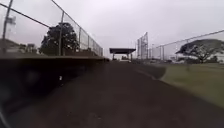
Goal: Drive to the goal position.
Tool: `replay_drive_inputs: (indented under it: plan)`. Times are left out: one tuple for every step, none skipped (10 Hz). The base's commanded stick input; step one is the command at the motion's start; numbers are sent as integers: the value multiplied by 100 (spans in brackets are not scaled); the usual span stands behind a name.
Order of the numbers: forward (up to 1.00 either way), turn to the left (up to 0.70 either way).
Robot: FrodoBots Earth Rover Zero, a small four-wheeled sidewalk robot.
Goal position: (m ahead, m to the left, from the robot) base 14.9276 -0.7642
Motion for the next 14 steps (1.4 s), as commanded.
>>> replay_drive_inputs:
  plan:
    - [100,0]
    - [100,0]
    - [100,0]
    - [100,0]
    - [100,0]
    - [100,0]
    - [100,-14]
    - [100,-33]
    - [100,-33]
    - [100,-15]
    - [100,0]
    - [100,0]
    - [100,0]
    - [100,0]
